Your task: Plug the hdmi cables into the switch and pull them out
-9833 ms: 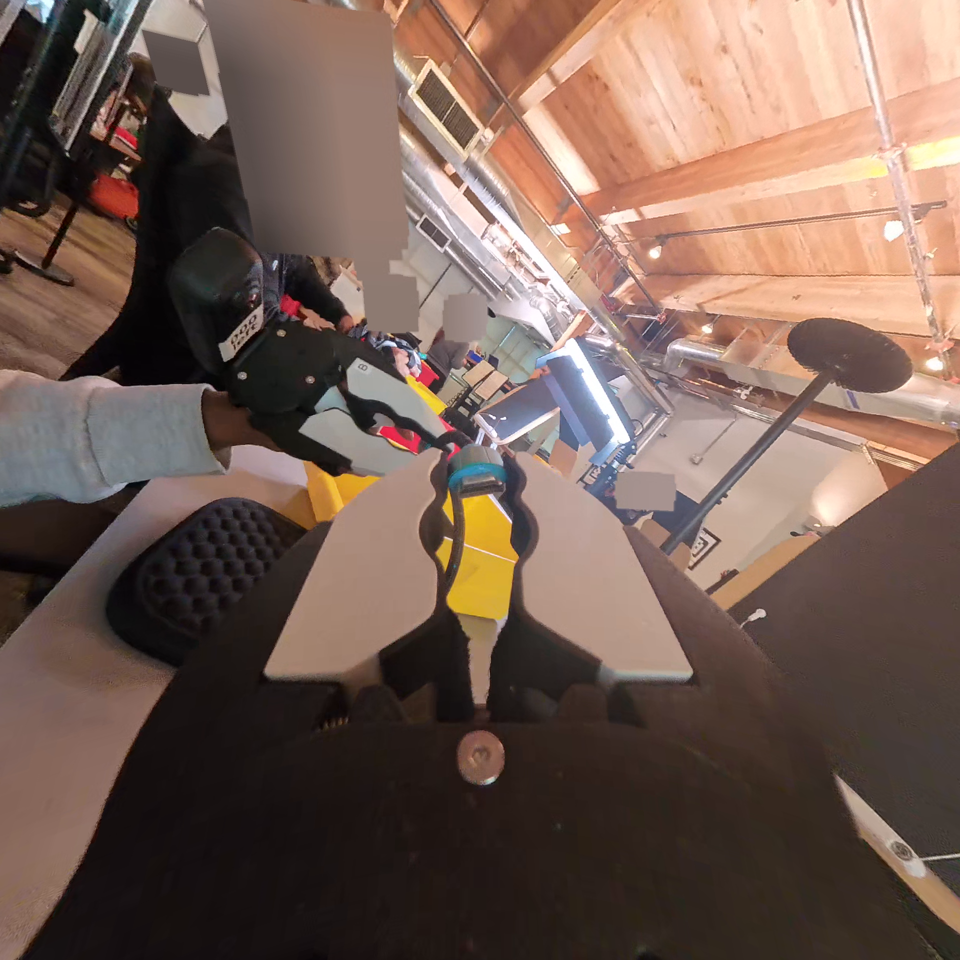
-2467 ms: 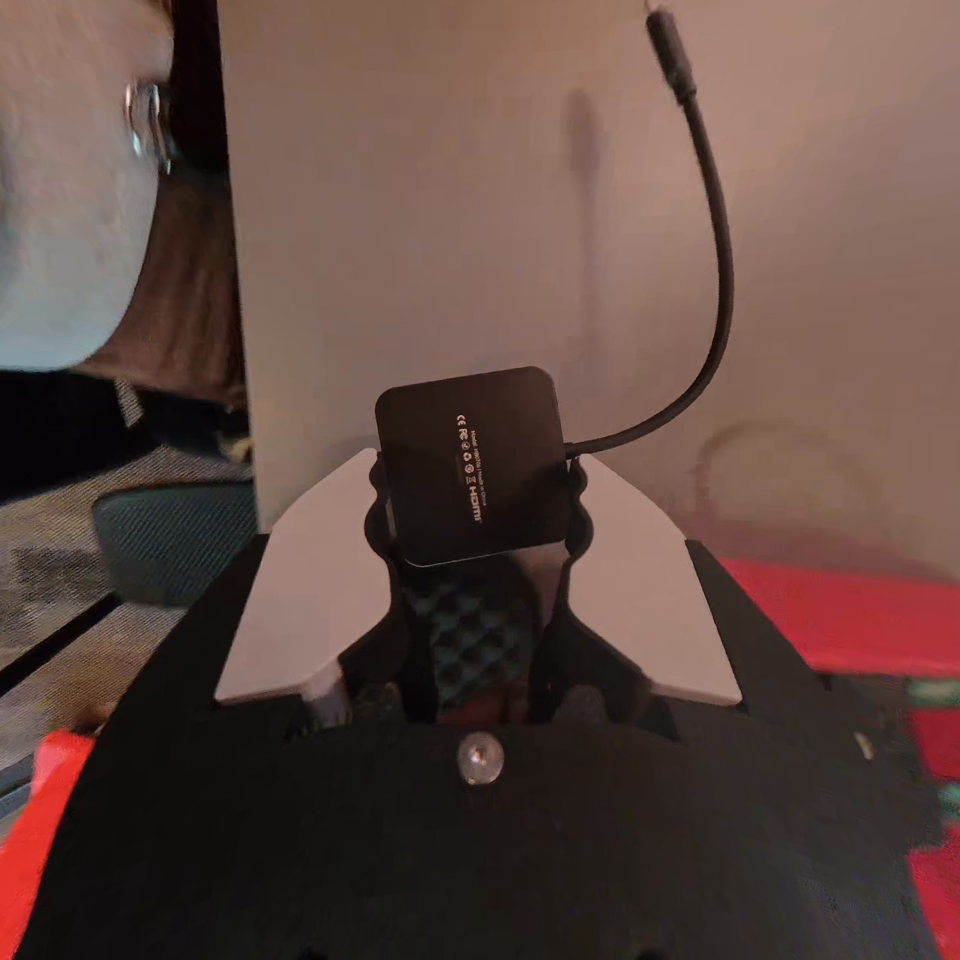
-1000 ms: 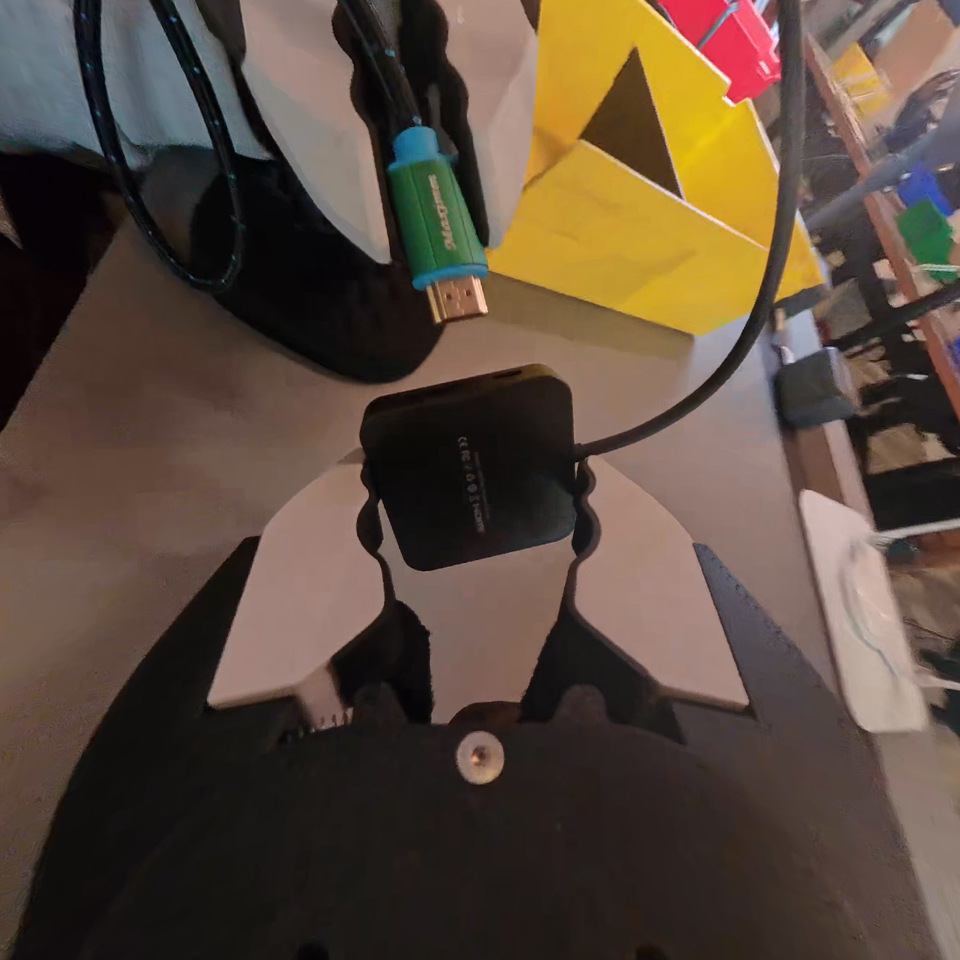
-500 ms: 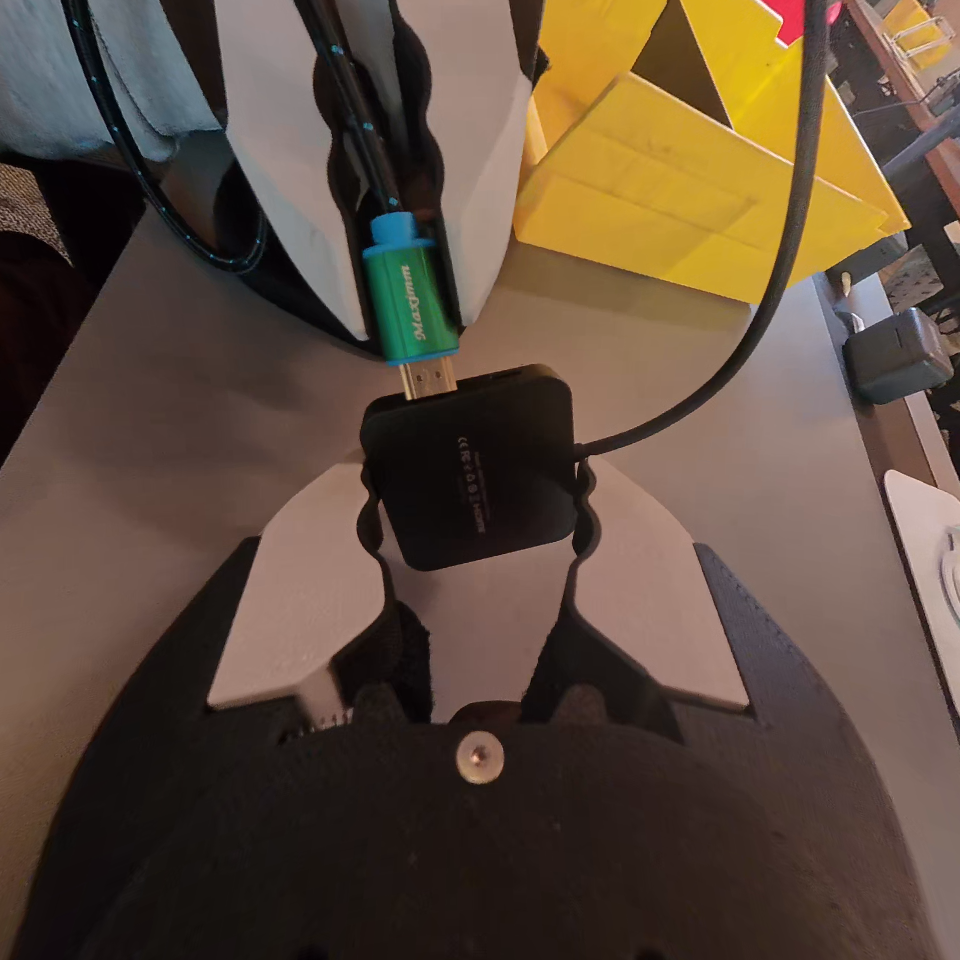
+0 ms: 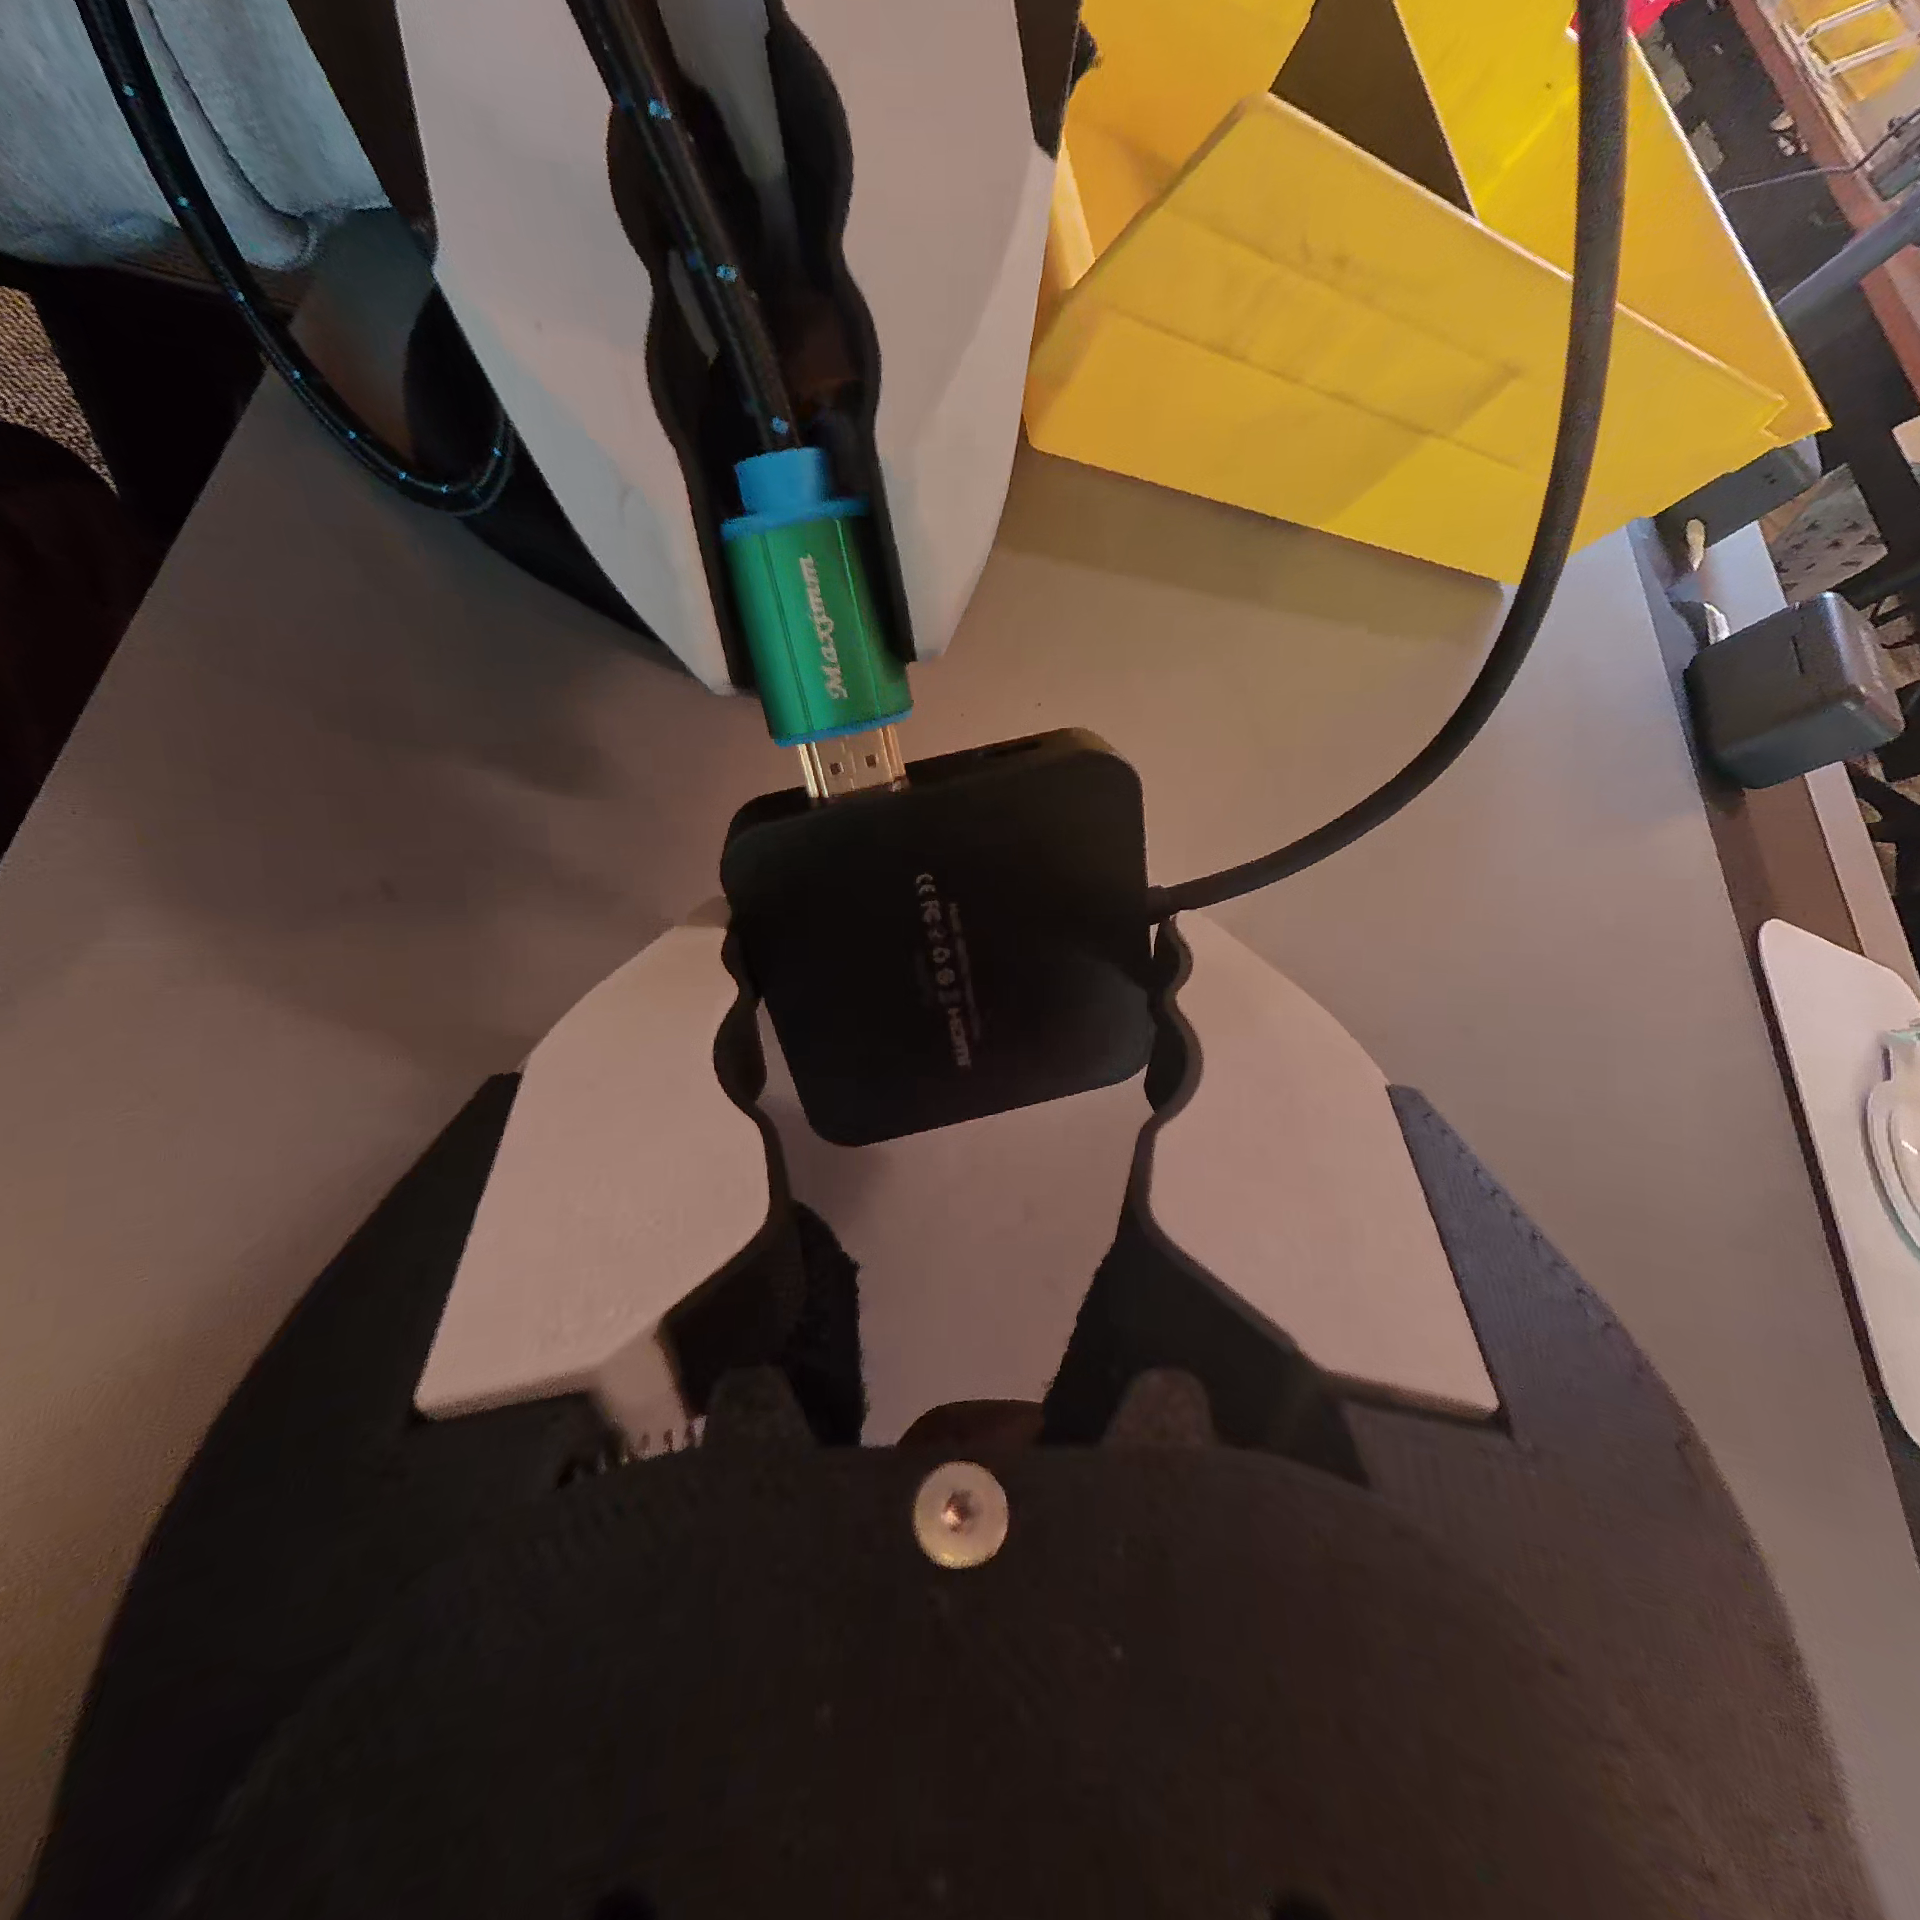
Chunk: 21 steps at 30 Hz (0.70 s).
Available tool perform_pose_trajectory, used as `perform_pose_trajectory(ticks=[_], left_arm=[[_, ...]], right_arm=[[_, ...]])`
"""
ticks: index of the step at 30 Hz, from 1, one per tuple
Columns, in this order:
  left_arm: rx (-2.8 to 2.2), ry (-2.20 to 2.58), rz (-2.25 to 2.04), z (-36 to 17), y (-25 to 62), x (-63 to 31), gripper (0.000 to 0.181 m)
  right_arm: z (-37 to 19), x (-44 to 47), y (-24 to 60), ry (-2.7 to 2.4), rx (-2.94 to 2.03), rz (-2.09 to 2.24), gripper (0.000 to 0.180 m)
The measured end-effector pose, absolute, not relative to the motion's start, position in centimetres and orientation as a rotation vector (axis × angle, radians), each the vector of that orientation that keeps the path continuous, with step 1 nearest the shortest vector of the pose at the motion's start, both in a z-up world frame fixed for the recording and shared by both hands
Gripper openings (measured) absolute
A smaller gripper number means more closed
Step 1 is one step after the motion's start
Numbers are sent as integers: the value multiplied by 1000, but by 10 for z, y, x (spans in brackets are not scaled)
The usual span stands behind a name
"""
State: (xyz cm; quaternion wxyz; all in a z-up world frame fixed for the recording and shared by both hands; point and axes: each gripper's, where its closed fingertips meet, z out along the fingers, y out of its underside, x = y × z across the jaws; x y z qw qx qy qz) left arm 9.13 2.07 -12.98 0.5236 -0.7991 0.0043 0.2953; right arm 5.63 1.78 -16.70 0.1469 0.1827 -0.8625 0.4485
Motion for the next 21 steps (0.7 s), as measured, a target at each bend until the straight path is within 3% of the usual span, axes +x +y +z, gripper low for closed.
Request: perform_pose_trajectory(ticks=[21], left_arm=[[-2045, -11, 739, -142, 22, 86, 21]], right_arm=[[-174, 52, 20, -2446, 567, 1173, 72]])
